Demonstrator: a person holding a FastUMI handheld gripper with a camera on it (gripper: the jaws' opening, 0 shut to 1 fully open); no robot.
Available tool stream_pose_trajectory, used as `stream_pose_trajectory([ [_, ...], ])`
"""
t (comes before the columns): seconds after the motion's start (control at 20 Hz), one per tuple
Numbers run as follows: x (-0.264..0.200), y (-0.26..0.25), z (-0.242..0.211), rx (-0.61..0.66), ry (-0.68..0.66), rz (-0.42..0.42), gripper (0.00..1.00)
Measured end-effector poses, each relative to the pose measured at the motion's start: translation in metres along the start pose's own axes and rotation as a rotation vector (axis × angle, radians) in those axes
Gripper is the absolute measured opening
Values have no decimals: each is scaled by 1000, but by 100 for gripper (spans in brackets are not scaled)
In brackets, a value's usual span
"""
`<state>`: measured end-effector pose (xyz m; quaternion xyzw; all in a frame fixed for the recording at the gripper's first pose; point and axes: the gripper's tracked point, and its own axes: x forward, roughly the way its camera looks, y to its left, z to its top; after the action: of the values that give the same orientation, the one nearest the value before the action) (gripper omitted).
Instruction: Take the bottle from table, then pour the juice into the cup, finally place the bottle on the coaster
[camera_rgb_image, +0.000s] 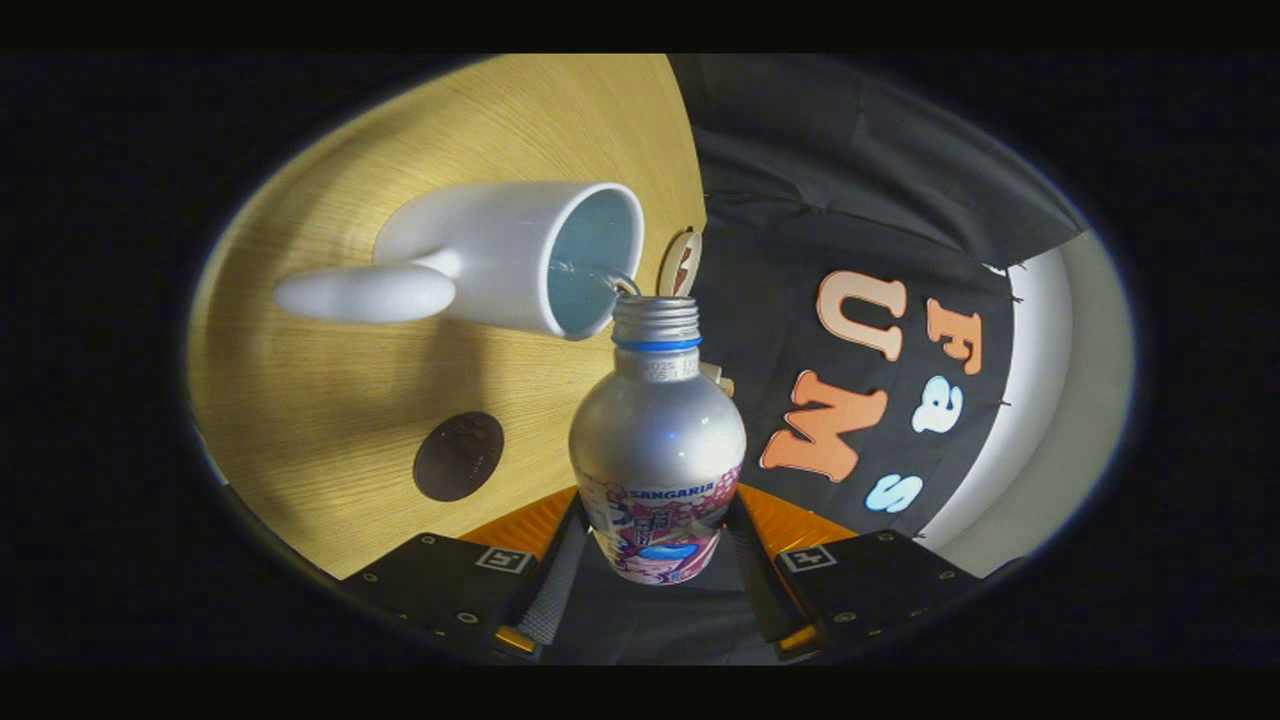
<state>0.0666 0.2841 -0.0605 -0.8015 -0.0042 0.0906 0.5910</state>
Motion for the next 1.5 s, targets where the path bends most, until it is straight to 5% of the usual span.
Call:
stream_pose_trajectory([
  [1.5, 6, -15, -3, -114, 3, -35, 74],
])
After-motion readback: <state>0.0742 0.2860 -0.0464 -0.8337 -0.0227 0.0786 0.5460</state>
